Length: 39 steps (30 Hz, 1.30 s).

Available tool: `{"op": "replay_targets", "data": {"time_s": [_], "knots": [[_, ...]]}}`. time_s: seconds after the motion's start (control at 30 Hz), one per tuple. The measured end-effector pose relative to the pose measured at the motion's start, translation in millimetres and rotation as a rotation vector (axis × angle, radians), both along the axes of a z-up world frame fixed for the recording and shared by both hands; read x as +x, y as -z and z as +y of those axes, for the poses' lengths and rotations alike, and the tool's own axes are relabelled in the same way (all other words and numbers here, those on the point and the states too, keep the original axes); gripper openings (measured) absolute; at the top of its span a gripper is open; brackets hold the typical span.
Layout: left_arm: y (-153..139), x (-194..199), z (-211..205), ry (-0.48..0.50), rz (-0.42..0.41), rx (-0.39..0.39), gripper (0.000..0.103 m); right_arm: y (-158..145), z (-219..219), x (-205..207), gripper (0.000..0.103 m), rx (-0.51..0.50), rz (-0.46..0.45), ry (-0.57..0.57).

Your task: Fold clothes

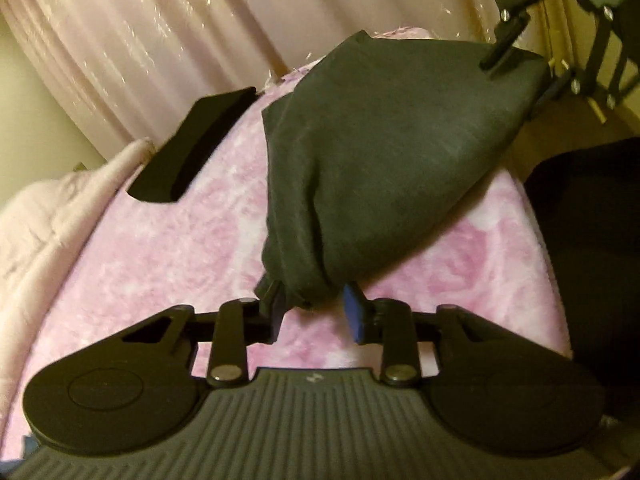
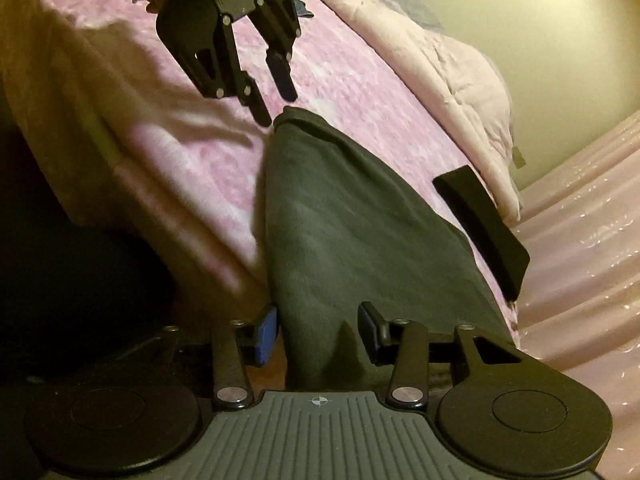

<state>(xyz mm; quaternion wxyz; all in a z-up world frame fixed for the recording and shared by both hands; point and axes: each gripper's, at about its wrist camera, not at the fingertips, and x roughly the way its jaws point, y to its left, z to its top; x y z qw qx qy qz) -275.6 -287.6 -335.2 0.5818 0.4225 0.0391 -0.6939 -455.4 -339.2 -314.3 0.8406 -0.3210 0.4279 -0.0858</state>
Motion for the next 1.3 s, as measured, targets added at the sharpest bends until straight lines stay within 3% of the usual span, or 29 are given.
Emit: {"op": "replay_targets", "data": {"time_s": [0.07,0.1,0.13,0.23,0.3,0.33,0.5,0.73,0.93,1.03,1.07,1.1,1.17,1.23,1.3], "knots": [[2.6,4.3,-4.4,0.008,0.031,0.022,0.029,6.0,-1.3,4.8,0.042,-0.011,0.011,0.001],[4.4,7.7,-8.1,0.014,0.050,0.035,0.025,9.1,-2.8,7.3,0.042,-0.015,0.017,0.004],[4.8,12.0,-10.8,0.024,0.071,0.048,0.015,12.7,-8.2,9.4,0.042,-0.015,0.023,0.018],[3.1,26.9,-13.8,0.052,0.132,0.077,0.006,14.4,-17.2,4.1,0.037,0.008,0.014,0.047],[-1.6,45.8,-13.1,0.030,0.183,0.078,0.006,12.5,-20.6,-2.6,0.036,0.018,0.003,0.052],[-3.4,55.6,-12.9,0.007,0.205,0.077,0.000,11.9,-21.8,-3.1,0.036,0.021,0.000,0.055],[-11.3,84.0,-3.6,-0.109,0.194,0.053,0.000,9.9,-23.3,-3.3,0.036,0.038,-0.005,0.066],[-32.6,42.0,-5.3,0.049,0.262,0.010,0.006,11.9,-20.7,-5.3,0.036,0.037,-0.009,0.066],[-3.8,48.7,-30.6,-0.051,0.092,0.093,0.007,7.9,-19.6,-8.2,0.036,0.035,-0.017,0.059],[-12.4,47.8,-13.7,-0.071,0.048,0.068,0.008,7.0,-17.3,-8.7,0.035,0.037,-0.020,0.059],[-17.8,40.8,-5.8,-0.056,0.022,0.044,0.010,7.2,-15.9,-7.6,0.031,0.036,-0.017,0.058],[-23.2,32.5,2.4,-0.039,-0.009,0.017,0.014,7.0,-14.8,-6.5,0.029,0.037,-0.015,0.057],[-26.8,6.5,16.7,0.040,-0.087,-0.042,0.044,3.1,-15.0,-5.0,0.028,0.050,-0.022,0.065],[-25.5,-21.7,27.0,0.130,-0.173,-0.085,0.054,-1.2,-16.6,-5.6,0.026,0.068,-0.033,0.076],[-14.7,-50.9,28.7,0.222,-0.275,-0.095,0.054,-7.0,-17.9,-5.8,0.024,0.088,-0.045,0.086]]}}
